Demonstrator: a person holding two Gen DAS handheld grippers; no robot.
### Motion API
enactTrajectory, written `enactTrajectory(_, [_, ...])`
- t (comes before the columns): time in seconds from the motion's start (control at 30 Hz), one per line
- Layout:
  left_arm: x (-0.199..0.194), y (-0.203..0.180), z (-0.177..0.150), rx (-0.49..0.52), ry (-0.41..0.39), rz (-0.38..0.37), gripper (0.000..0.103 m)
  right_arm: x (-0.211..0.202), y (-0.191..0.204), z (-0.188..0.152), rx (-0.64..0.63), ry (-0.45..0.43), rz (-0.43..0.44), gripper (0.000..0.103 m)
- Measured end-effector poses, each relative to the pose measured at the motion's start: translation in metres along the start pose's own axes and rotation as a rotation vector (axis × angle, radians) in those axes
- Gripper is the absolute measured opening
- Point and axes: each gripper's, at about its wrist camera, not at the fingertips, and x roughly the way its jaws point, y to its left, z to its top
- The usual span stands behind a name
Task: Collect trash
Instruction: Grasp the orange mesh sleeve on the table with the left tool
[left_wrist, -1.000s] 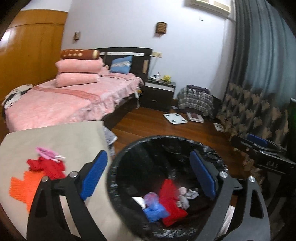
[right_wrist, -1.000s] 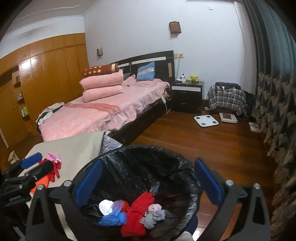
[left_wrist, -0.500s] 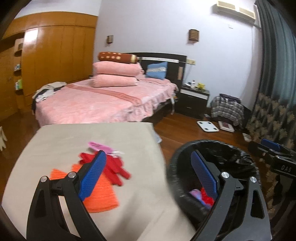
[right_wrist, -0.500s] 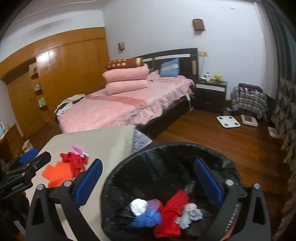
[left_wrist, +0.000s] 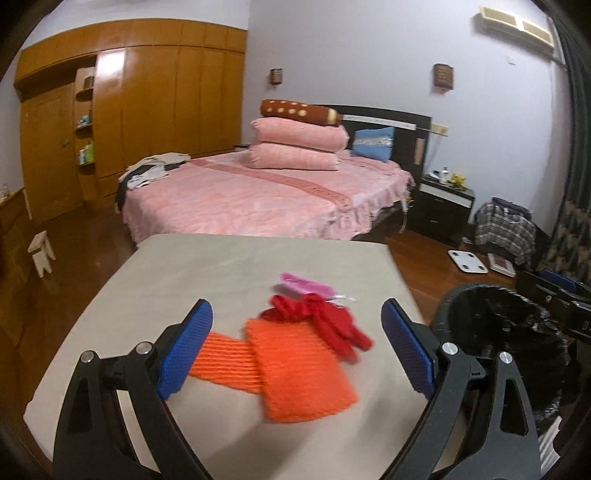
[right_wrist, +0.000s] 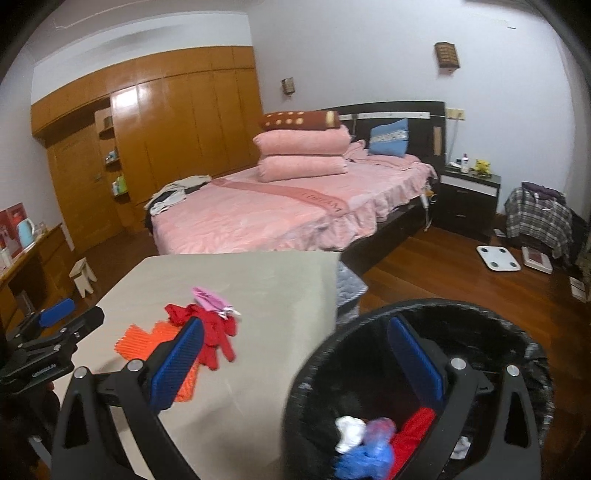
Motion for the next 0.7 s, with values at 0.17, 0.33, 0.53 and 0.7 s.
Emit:
enactTrajectory(0.17, [0.011, 0.023, -0.005, -0.009, 0.025, 0.037, 0.090, 0.025, 0.020, -0.003, -0.013, 0.017, 0.014, 0.097])
enactTrajectory(0.33, [0.023, 0.034, -0.013, -0.021, 0.058, 0.043, 0.089, 0.053, 0.038, -0.014, -0.038, 0.061, 0.035, 0.097])
enactTrajectory(0.53, [0.044, 0.043, -0.026, -0.040, 0.116, 0.038, 0.082, 0.076, 0.054, -0.028, -0.088, 0.109, 0.050, 0.093])
enactTrajectory(0.7, [0.063, 0.041, -0.035, -0.042, 0.162, 0.023, 0.075, 0.092, 0.058, -0.037, -0.099, 0.147, 0.067, 0.086])
